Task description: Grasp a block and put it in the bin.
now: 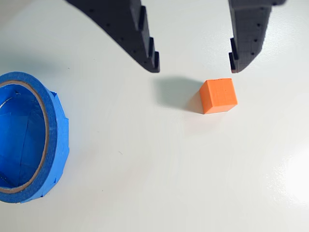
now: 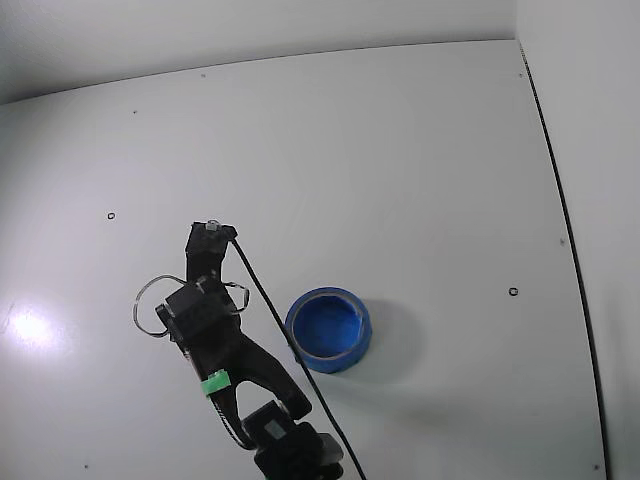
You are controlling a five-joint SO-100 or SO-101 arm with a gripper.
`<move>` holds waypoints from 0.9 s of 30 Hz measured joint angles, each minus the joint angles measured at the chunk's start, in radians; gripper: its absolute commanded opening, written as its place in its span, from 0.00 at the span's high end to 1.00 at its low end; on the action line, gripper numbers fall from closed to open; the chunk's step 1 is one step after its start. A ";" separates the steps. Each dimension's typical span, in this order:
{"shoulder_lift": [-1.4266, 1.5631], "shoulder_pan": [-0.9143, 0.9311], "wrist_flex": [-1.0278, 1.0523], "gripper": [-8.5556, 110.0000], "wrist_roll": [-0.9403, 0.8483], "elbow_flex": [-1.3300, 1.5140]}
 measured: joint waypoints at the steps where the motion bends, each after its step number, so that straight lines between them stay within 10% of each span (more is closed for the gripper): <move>1: -0.009 0.000 0.000 0.75 0.000 0.000; 27: -0.066 0.000 -0.170 0.66 -0.009 -0.006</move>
